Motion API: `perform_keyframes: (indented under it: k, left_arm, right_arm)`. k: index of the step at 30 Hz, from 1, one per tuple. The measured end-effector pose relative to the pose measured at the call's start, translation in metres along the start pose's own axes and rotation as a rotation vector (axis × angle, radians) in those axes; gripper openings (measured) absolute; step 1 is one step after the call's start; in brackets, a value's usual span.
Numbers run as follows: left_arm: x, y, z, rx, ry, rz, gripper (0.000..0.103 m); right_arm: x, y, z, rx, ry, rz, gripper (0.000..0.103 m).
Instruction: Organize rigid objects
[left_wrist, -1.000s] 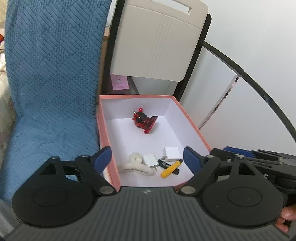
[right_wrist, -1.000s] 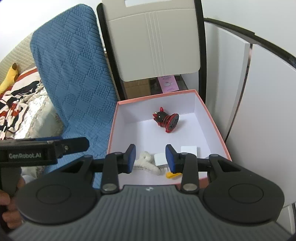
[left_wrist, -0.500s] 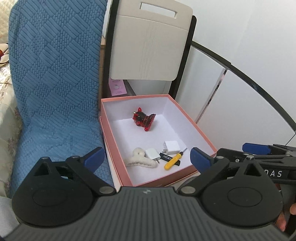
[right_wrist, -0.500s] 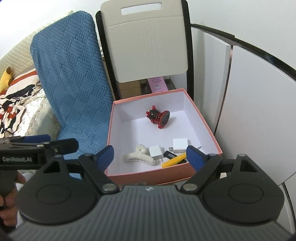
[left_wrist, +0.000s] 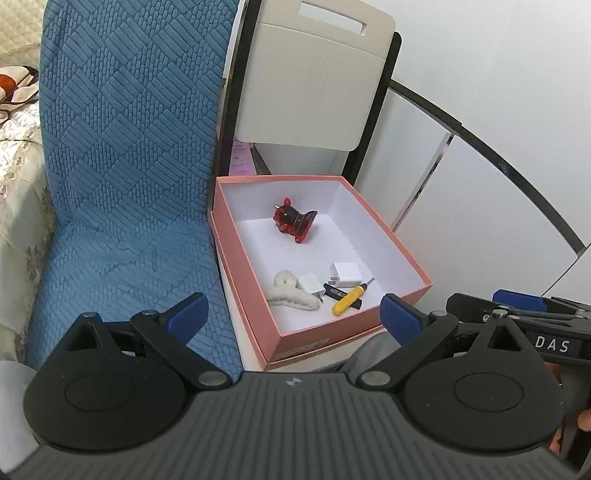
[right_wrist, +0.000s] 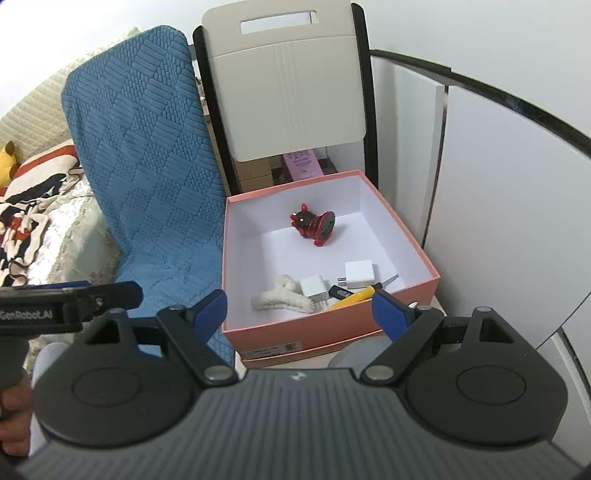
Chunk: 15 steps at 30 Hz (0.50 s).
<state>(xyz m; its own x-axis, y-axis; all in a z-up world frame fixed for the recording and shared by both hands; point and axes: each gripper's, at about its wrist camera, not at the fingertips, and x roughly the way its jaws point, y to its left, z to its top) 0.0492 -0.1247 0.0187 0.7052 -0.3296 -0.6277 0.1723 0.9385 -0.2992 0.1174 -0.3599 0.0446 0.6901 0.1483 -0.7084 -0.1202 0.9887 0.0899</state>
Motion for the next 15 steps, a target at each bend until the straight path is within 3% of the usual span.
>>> perform_keyframes:
  k: [15]
  left_arm:
    - [-0.014, 0.007, 0.0, -0.023, -0.036, -0.003, 0.101]
  right_arm:
    - [-0.006, 0.012, -0.003, -0.026, -0.015, -0.025, 0.087]
